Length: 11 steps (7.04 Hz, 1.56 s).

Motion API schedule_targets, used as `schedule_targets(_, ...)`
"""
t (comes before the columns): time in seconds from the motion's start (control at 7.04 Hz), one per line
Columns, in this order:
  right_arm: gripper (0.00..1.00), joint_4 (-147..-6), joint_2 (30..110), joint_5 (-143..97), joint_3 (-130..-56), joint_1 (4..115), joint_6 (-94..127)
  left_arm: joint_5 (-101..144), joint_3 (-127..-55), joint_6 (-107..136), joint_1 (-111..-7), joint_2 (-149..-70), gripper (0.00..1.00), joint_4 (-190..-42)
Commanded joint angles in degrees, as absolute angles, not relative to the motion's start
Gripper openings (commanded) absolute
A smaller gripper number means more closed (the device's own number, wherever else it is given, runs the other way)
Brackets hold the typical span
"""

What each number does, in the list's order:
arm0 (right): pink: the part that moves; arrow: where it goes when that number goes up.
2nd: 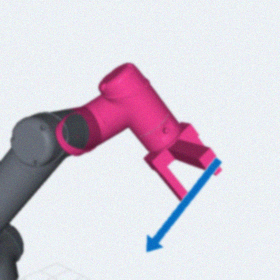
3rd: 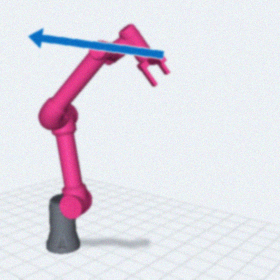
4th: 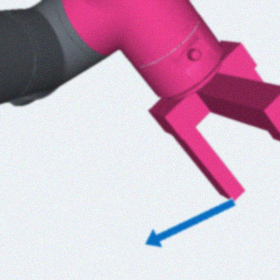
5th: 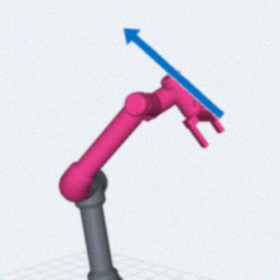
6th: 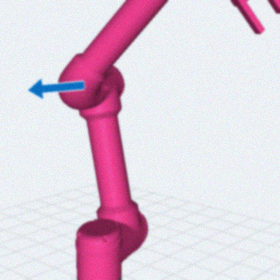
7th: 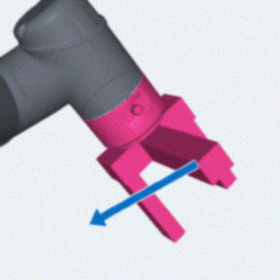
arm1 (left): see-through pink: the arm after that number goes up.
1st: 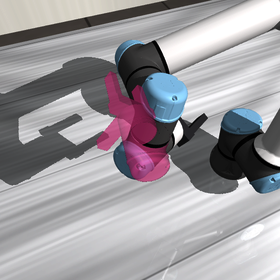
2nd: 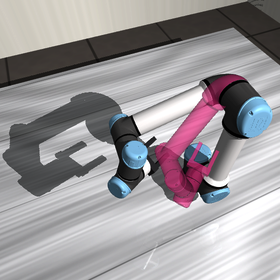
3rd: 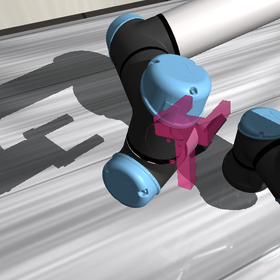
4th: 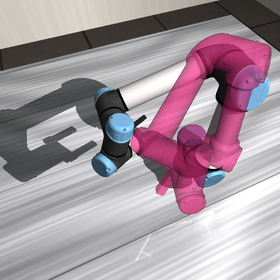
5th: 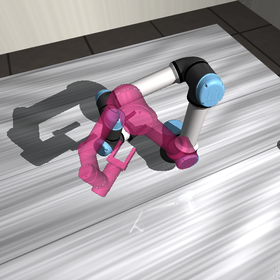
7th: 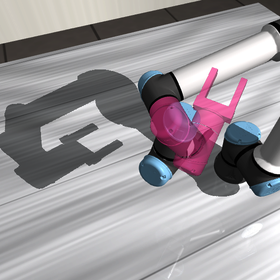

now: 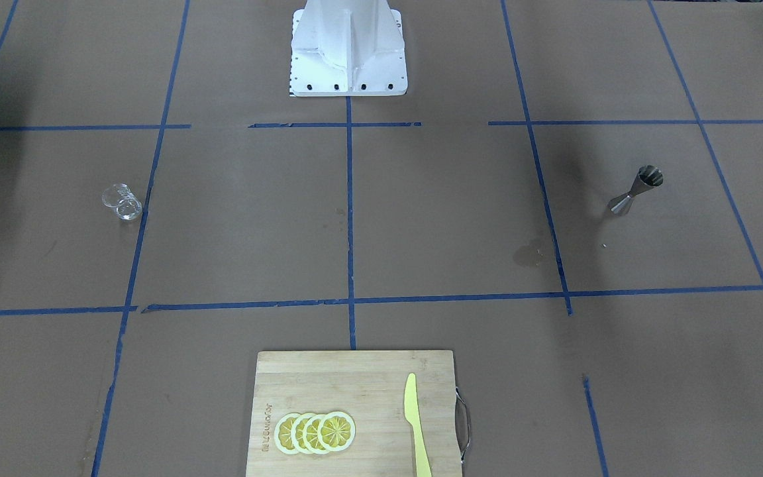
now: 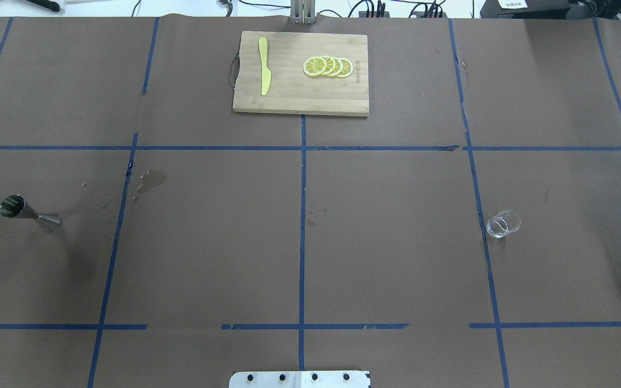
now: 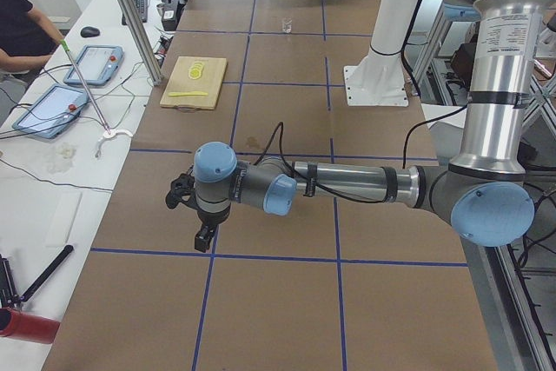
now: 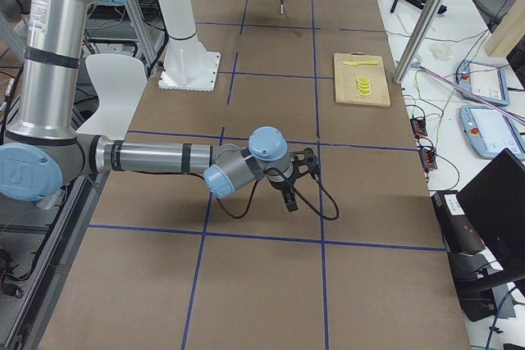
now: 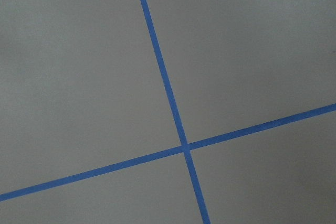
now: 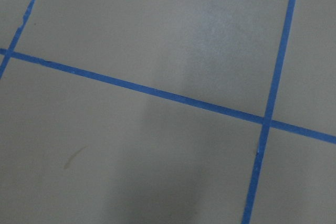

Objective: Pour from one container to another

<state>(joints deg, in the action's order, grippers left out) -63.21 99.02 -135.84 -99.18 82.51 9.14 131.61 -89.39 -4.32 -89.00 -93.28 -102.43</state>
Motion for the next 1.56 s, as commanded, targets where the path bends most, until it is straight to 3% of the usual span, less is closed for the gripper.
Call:
schedule_targets(0.0, 1.00, -75.5, 93.9, -137.6, -98.4, 86.6, 1.5, 133.9, -89.2, -5.5, -89.6, -93.0, 1.00, -101.2)
schedule_targets(0.28, 1.00, -75.7, 93.7, -138.6, -99.0, 87.6, 2.2, 136.2, -90.2, -5.5, -95.9, -93.0, 1.00, -101.4)
schedule_targets(0.85, 1.00, -75.0, 92.1, -138.4, -91.1, 87.5, 2.1, 136.3, -91.7, -5.3, -96.0, -92.4, 1.00, -101.5)
schedule_targets(1.42, 1.00, -72.7, 91.9, -138.5, -88.0, 87.2, 2.5, 135.4, -90.5, -5.9, -95.5, -87.4, 1.00, -107.0)
